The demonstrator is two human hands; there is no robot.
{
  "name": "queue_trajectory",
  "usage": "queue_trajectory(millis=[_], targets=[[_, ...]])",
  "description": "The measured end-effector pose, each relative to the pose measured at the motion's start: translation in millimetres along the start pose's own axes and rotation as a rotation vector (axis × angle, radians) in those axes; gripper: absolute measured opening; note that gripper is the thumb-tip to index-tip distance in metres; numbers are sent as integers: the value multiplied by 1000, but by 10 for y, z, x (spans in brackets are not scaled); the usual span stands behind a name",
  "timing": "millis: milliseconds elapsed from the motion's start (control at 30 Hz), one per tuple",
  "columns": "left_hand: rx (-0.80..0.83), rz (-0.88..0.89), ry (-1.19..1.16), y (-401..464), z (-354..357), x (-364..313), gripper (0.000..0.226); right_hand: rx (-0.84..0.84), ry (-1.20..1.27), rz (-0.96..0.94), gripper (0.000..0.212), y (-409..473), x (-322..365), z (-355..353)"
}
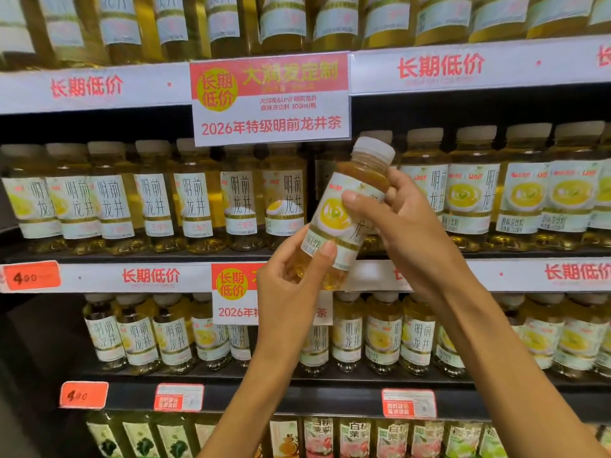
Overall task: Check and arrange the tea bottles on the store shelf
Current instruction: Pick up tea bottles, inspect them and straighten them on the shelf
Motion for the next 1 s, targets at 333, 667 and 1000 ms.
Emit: queue_trajectory(millis=[333,667,1000], targets=[[-93,72,461,203,26,48,54,-179,-85,-191,51,46,54,-40],[-127,124,676,165,108,130,72,-274,-490,-293,61,110,31,116],[-219,181,795,172,119,42,80,-391,-927,-333,57,76,82,63]])
Point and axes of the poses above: each hand's wrist, its own y-axis towards the middle knuckle, its own z-axis out of the palm, x = y × z, the point moved 8 cm from there along y, towards the middle knuckle, and after that the axes turned 8 degrees about x, right-handed, at the moved point
